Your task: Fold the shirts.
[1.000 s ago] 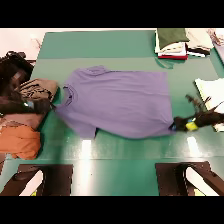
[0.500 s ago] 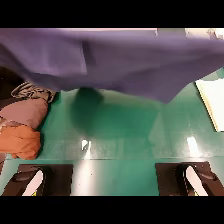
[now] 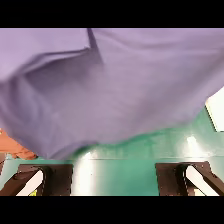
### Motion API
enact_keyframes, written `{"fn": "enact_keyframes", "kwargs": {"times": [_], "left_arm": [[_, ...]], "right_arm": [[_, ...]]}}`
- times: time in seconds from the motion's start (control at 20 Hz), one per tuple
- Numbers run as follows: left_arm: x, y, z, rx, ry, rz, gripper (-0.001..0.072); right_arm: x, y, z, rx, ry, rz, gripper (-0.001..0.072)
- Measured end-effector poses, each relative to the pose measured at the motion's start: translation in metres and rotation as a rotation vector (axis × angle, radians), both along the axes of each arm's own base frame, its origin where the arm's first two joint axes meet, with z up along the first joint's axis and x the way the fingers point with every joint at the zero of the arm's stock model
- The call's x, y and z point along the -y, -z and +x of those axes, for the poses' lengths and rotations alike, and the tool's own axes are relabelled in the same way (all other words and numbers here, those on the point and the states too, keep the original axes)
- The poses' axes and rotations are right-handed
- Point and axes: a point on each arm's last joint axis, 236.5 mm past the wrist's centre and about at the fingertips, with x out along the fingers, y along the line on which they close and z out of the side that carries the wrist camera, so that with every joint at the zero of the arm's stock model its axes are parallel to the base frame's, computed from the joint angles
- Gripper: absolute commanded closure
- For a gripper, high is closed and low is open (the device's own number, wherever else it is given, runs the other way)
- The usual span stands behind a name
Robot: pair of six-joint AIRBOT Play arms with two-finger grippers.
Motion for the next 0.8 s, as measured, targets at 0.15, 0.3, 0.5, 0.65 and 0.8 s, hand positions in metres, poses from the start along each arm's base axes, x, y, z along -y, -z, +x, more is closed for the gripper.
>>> {"fn": "enact_keyframes", "kwargs": {"times": [0.15, 0.3, 0.5, 0.65, 0.8], "left_arm": [[-0.008, 0.102, 0.081, -0.311, 0.029, -0.031, 0.0686], [-0.012, 0.229, 0.143, -0.625, 0.059, -0.062, 0.0686], [0.004, 0.359, 0.192, -0.874, 0.097, -0.089, 0.0687], [0.007, 0.397, 0.226, -0.891, 0.070, -0.119, 0.0687], [0.004, 0.400, 0.247, -0.866, 0.041, -0.121, 0.0685]], "right_arm": [[0.004, 0.090, 0.044, -0.262, -0.031, 0.031, 0.0700], [0.003, 0.186, 0.078, -0.522, -0.053, 0.007, 0.0700], [-0.001, 0.286, 0.120, -0.733, -0.073, -0.010, 0.0700], [-0.001, 0.321, 0.155, -0.778, -0.077, -0.014, 0.0700], [0.002, 0.326, 0.184, -0.757, -0.074, -0.024, 0.0700]]}}
